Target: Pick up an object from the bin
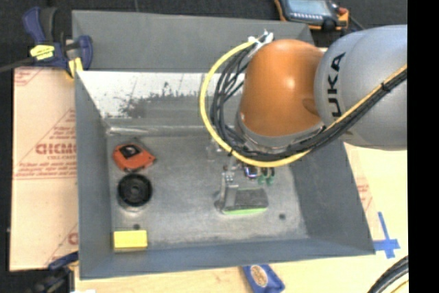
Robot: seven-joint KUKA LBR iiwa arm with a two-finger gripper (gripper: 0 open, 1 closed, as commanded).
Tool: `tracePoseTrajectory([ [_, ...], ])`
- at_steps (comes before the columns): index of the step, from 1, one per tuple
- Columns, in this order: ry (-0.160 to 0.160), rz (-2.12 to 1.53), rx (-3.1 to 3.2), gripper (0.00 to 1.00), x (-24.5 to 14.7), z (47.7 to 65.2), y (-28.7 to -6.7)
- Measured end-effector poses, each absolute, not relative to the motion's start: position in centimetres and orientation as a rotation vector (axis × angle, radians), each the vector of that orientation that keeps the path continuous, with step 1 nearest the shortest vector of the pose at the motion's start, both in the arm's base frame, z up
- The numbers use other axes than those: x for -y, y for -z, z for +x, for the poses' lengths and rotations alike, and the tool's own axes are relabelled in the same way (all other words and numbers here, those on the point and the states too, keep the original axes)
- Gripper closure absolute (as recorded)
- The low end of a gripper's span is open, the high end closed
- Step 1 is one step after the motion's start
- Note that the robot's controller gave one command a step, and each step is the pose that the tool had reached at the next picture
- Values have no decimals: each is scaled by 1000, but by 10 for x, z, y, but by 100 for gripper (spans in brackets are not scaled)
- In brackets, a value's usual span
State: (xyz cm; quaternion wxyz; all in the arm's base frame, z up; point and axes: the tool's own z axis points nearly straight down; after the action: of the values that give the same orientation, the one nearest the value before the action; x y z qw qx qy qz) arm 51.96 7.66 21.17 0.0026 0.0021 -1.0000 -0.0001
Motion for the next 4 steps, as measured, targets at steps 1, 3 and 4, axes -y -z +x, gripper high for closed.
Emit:
tracePoseTrajectory([
  [1, 2, 3, 3145, 0, -76, 521, -216],
  [3, -4, 152, 3143, 0, 26, 538, -155],
  [4, -1, 222, 3135, 0, 21, 510, -140],
])
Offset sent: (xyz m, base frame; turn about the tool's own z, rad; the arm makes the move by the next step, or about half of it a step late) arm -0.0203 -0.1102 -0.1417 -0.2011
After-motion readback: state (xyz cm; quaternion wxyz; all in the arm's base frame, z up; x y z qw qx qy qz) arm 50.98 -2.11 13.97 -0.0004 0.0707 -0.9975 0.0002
